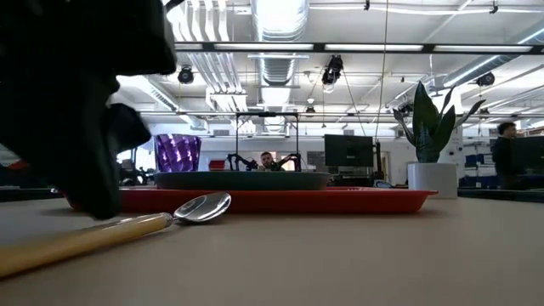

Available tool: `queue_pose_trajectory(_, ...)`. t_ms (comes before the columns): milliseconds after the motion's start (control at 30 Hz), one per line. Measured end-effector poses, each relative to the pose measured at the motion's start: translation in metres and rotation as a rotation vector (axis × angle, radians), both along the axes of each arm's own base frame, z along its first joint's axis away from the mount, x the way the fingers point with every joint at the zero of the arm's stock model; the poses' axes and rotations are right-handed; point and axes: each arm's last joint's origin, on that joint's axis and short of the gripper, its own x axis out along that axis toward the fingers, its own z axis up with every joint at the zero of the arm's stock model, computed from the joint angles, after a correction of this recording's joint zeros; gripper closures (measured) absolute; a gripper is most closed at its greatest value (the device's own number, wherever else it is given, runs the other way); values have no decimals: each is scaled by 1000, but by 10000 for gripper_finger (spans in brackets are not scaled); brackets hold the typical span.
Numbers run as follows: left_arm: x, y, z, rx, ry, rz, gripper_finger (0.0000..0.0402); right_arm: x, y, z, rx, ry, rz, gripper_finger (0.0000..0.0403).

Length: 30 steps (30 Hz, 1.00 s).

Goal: Pick and place plate/cup/fork/spoon on tray
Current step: Put the orange spoon to the left side of the orange fork on the orange tray

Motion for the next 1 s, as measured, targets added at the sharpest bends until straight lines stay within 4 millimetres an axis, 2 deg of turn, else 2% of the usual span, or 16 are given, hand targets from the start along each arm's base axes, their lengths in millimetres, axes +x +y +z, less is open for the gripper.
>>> queue_pose_trajectory(167,-8,5,4,85,94,3,402,0,0,0,-2,2,1,394)
queue_pose_trajectory(433,1,-1,10,41,-31,-1,402,0,0,0,-1,1,1,394)
queue_pose_trajectory(733,-4,-2,0,100,3,-4,402,0,2,0,22,9,34,394)
queue_pose_trajectory(933,9,-12,-12,23,-90,17,402,0,2,0,26,9,37,394)
queue_pose_trajectory(1000,12,-16,-19,20,-72,6,402,0,2,0,26,10,37,394)
